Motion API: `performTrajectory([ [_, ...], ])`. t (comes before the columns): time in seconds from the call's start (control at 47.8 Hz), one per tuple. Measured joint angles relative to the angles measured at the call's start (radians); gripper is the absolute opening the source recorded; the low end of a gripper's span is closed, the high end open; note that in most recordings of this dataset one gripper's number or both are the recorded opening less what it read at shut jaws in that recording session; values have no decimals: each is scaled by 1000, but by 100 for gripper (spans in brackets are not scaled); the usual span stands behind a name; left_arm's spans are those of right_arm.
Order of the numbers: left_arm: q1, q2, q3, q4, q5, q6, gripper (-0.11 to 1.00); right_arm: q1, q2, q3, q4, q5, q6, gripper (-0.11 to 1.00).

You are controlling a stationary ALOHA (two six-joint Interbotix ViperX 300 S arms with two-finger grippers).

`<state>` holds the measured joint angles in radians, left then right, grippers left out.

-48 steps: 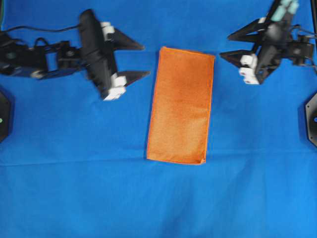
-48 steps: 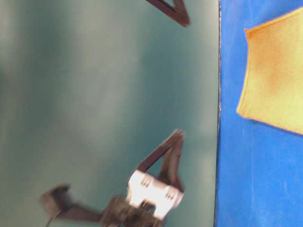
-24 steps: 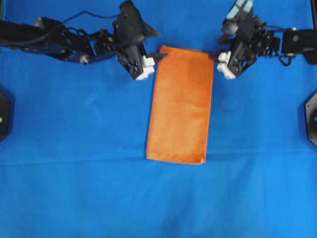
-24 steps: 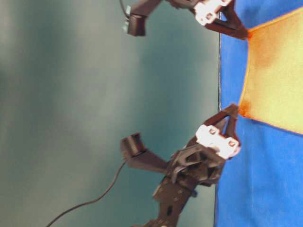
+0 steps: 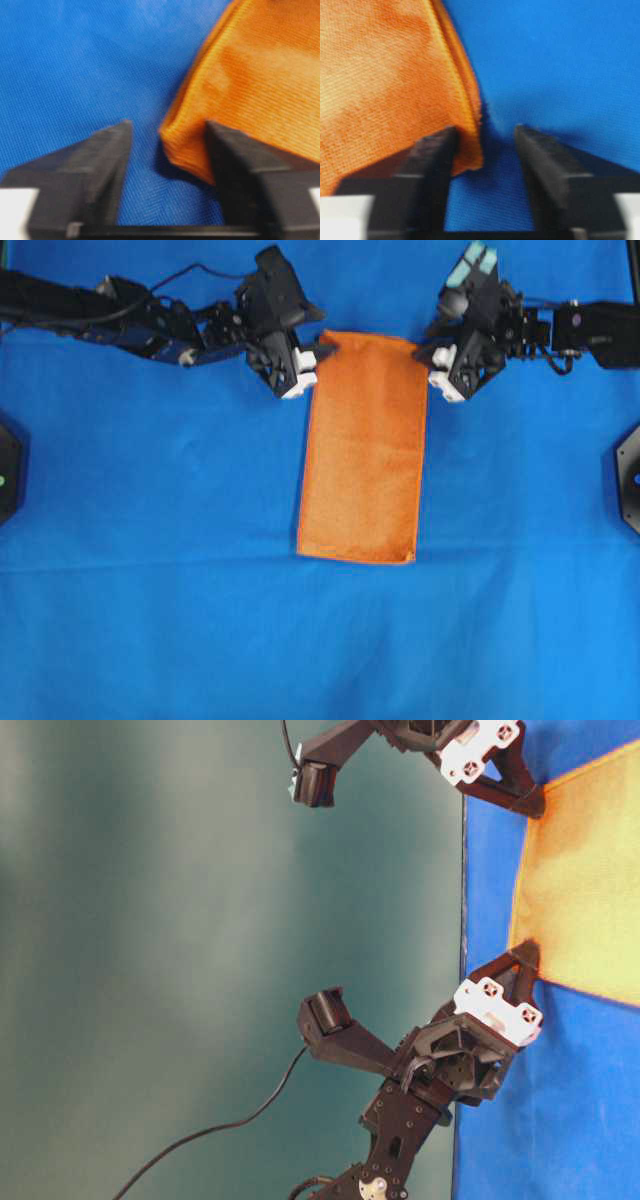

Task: Fold the orange towel.
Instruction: 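Grasp the top corners of the vertical strip with both grippers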

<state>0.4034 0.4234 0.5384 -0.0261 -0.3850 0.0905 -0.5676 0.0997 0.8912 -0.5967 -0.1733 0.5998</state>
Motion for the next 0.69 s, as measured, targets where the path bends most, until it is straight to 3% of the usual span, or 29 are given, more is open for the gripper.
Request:
performTrajectory([
  [0.105,-2,0,-2,2,9,14,16,15,3,-6,-5,-3,-6,10],
  [0.146,-3,0,-2,3,9,21,8,18,3,-6,-9,-3,-8,3],
  [0.209,-6,0,0,3,8,28,3,18,5,-8,-14,-5,-3,3],
  [0.69,-11,-34,40,3,23,34,3,11,2,-51,-21,31,-12,3],
])
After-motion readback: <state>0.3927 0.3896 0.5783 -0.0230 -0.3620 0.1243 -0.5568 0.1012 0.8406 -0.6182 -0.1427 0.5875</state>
